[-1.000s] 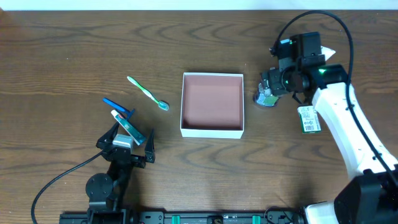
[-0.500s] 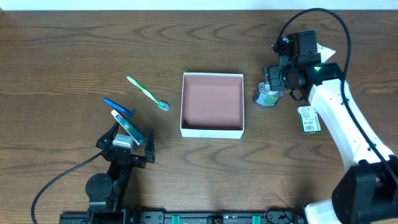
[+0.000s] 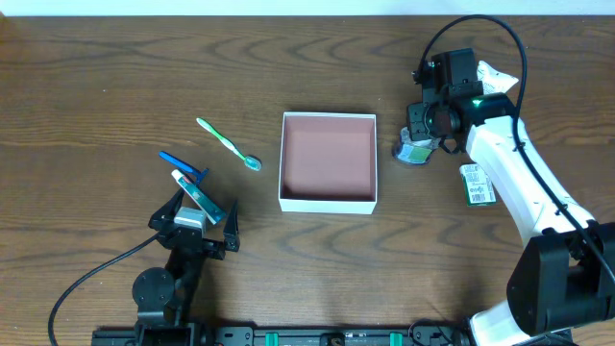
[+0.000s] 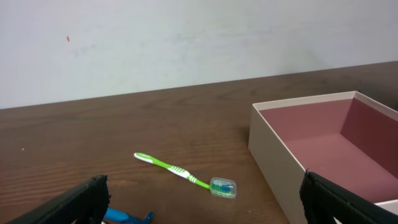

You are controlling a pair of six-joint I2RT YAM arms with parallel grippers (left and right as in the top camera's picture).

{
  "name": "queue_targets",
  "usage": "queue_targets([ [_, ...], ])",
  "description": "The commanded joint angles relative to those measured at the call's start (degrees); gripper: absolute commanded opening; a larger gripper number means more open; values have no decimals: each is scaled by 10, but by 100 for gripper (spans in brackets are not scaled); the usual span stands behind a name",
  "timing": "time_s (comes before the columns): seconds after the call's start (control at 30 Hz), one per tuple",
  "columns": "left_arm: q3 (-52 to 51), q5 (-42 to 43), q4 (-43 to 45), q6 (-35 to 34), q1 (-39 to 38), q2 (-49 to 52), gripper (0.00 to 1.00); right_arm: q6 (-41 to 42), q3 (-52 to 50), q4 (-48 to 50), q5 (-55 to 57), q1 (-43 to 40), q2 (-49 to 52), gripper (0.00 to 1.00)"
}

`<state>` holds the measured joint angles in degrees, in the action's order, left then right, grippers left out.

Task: Pack container
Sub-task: 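Reach the right gripper to the foam soap bottle and grasp it, then lift the soap bottle and lower it into the box's back-left corner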

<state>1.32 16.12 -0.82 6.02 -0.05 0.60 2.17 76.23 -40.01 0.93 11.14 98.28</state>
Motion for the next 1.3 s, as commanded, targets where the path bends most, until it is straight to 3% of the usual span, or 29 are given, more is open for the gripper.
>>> queue_targets([
  [0.0, -11, 2, -19, -1, 2, -3, 98, 2, 9, 2, 2, 5, 1, 23],
  [0.2, -11, 2, -19, -1, 2, -3, 98, 2, 9, 2, 2, 5, 1, 8],
  [0.5, -11, 2, -19, -1, 2, -3, 98, -13, 34, 0, 5, 5, -21, 5],
  [0.8, -11, 2, -19, -1, 2, -3, 98, -35, 102, -18, -2, 16, -116, 1],
  [1.03, -11, 2, -19, -1, 2, -3, 98, -27, 108, 15, -6, 99, -189, 3],
  [1.27, -11, 2, -19, -1, 2, -3, 98, 22, 107, 71, 13, 214, -171, 2],
])
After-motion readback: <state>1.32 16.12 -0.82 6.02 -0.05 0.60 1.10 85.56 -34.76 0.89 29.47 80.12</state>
